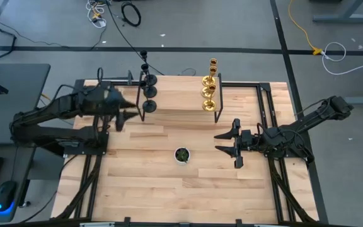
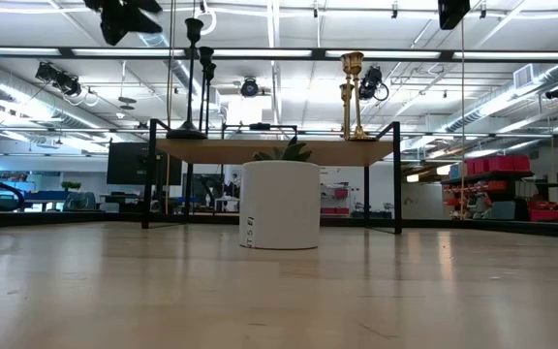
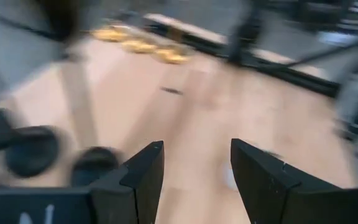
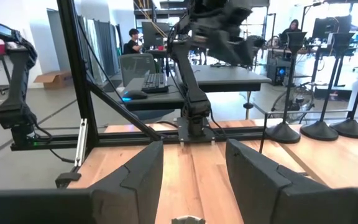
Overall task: Pick & Place candle stick holders
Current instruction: Return to Home Position
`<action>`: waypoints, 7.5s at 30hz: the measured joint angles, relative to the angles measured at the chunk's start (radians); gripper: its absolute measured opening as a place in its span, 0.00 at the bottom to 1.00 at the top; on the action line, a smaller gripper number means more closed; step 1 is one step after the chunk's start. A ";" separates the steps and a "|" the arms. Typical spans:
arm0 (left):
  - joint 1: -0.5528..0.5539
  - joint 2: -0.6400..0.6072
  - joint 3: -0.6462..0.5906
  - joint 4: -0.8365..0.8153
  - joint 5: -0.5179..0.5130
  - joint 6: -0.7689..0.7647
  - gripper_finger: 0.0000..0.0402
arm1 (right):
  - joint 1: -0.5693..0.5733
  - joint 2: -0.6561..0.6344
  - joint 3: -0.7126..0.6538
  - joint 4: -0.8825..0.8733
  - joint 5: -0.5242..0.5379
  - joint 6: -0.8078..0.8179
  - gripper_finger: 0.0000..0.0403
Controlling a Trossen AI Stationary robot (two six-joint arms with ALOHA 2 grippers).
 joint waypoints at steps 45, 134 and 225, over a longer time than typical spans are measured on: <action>-0.706 -0.168 -0.931 0.767 -0.724 -0.032 0.47 | -0.242 0.003 -0.523 0.398 -0.027 0.109 0.44; -0.290 -0.721 -0.935 0.756 -0.700 -0.049 0.47 | -0.372 -0.940 -0.522 -0.269 -0.026 0.104 0.44; -0.281 -0.722 -0.935 0.741 -0.326 0.022 0.47 | -0.372 -0.940 -0.522 -0.269 -0.026 0.104 0.44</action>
